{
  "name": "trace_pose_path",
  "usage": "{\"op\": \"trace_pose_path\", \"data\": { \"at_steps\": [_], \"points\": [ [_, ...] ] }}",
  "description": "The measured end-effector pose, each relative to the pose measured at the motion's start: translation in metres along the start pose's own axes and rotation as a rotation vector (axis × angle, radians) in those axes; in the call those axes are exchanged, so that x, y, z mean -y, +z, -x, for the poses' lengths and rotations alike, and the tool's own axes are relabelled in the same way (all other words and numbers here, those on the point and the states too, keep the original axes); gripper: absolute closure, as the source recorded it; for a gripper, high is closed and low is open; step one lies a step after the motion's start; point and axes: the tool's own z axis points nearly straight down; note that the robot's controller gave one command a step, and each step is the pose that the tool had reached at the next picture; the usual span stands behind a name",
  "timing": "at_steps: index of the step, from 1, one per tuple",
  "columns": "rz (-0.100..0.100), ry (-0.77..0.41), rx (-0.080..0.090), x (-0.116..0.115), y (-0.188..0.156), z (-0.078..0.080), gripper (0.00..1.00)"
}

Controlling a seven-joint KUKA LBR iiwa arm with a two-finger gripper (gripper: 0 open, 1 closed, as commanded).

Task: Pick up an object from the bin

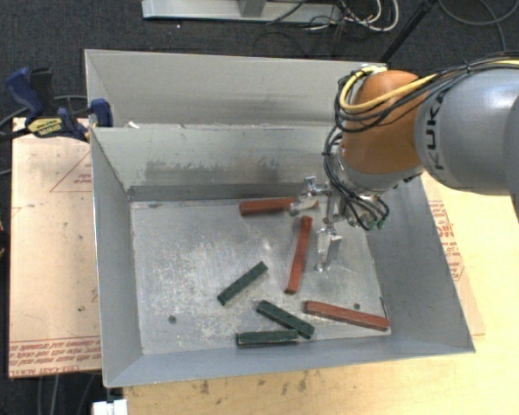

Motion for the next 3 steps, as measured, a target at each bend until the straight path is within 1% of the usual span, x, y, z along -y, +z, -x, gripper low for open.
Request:
{"op": "trace_pose_path", "data": {
  "at_steps": [1, 2, 3],
  "points": [
    [0.000, -0.305, 0.014, 0.025, 0.033, 0.032, 1.00],
    [0.000, -0.304, 0.013, 0.025, 0.033, 0.032, 1.00],
    [0.001, -0.330, -0.001, 0.048, -0.112, 0.002, 1.00]
  ]
}}
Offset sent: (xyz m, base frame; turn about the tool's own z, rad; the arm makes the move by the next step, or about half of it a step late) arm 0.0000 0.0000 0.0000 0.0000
